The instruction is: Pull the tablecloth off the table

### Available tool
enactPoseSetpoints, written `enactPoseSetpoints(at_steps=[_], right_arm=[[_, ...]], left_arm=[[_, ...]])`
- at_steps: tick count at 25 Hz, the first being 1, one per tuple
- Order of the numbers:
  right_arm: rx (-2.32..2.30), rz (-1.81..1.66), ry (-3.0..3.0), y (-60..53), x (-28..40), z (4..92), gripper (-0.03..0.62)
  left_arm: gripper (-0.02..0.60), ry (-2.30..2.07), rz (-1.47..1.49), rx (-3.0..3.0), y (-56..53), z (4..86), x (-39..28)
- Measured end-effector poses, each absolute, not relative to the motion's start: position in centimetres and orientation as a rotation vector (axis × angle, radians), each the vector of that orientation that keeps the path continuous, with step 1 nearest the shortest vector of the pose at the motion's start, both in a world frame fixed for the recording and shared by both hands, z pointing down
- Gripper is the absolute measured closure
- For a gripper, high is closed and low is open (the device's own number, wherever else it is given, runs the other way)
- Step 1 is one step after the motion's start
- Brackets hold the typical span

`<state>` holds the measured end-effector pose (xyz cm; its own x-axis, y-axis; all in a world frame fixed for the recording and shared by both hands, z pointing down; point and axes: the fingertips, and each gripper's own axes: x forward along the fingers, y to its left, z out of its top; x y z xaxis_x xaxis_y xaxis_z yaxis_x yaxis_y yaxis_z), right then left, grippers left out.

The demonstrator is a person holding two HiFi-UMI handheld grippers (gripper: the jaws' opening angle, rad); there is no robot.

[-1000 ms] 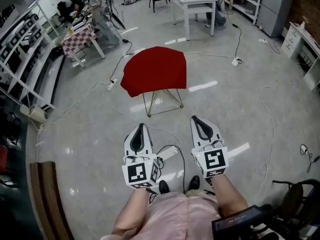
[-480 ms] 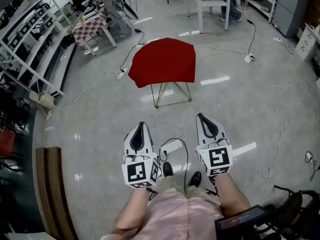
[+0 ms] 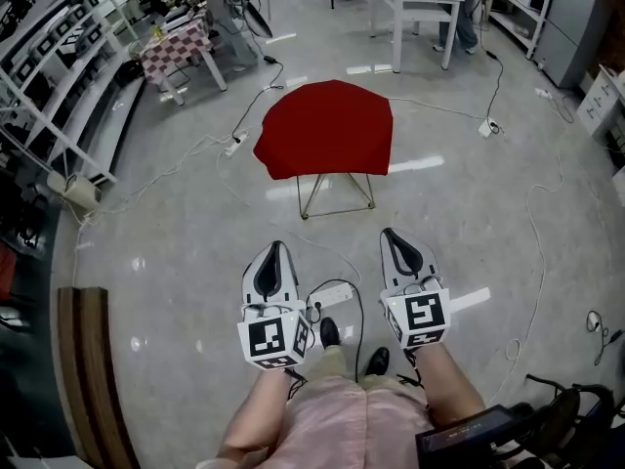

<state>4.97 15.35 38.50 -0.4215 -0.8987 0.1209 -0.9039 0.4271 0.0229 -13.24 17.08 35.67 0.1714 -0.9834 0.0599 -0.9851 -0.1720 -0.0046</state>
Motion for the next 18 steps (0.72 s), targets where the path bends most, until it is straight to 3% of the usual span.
enactPoseSetpoints(at_steps=[18], right_arm=[[1.709, -0.068, -2.490, 4.4, -4.9, 35.5, 0.574]], left_arm=[[0.557, -1.910, -0.053, 2.463, 4.5, 34.2, -22.7]])
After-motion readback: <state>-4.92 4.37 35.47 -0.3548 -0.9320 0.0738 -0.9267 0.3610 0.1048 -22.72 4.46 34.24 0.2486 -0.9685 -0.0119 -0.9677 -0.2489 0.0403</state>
